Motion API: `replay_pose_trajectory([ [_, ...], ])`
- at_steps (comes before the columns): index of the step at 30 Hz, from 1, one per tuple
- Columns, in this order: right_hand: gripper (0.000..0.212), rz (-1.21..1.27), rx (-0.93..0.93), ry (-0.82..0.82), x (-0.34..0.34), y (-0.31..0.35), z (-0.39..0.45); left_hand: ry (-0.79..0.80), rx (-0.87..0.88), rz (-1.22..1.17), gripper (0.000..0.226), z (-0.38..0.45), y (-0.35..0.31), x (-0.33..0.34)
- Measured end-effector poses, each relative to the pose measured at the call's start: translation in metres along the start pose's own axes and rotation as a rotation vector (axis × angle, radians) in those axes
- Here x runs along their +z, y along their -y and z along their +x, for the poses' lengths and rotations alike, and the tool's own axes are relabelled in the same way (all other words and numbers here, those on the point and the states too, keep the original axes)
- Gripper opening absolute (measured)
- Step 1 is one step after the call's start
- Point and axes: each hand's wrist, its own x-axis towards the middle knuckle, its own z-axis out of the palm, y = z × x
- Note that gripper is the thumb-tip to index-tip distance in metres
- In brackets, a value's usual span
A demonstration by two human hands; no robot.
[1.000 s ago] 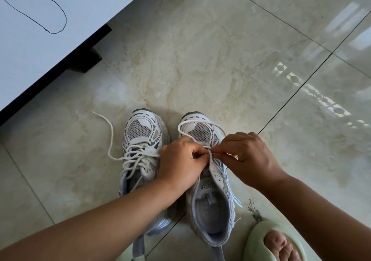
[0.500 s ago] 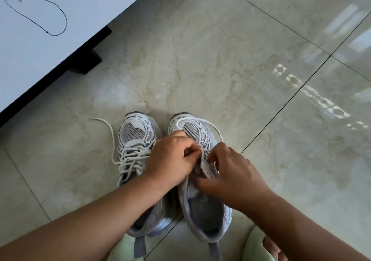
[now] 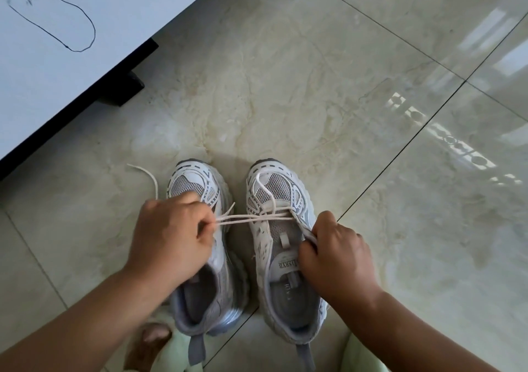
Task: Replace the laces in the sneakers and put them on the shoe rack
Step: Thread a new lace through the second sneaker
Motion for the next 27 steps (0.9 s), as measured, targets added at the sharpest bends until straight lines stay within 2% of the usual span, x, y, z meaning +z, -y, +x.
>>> replay_pose_trajectory([
  [3, 0.017, -0.017, -0.024, 0.0, 0.0, 0.0, -0.001, -0.005, -0.032, 0.009, 0.005, 0.004, -0.005, -0.001],
  [7, 0.024, 0.001, -0.004, -0.045, -0.003, 0.005, -0.001, -0.103, 0.137, -0.071, 0.019, 0.014, -0.045, 0.006],
  [11, 0.024, 0.024, -0.036, -0.099, -0.002, 0.007, 0.005, -0.092, 0.255, 0.021, 0.018, 0.024, -0.069, 0.025],
  [14, 0.02, 0.046, -0.078, -0.148, 0.002, 0.004, 0.01, -0.002, 0.216, 0.085, 0.019, 0.031, -0.07, 0.032],
  [16, 0.021, 0.071, -0.084, -0.166, 0.007, 0.0, 0.011, 0.017, 0.178, 0.025, 0.019, 0.032, -0.069, 0.036],
  [20, 0.025, 0.079, -0.079, -0.224, 0.011, -0.004, 0.011, -0.078, 0.146, -0.061, 0.013, 0.029, -0.063, 0.031],
  [23, 0.022, 0.122, -0.064, -0.229, 0.012, -0.008, 0.013, -0.143, 0.15, 0.037, 0.011, 0.022, -0.049, 0.018],
  [27, 0.023, 0.167, -0.053, -0.252, 0.012, -0.012, 0.011, -0.136, 0.04, 0.146, 0.014, 0.004, -0.013, 0.007],
])
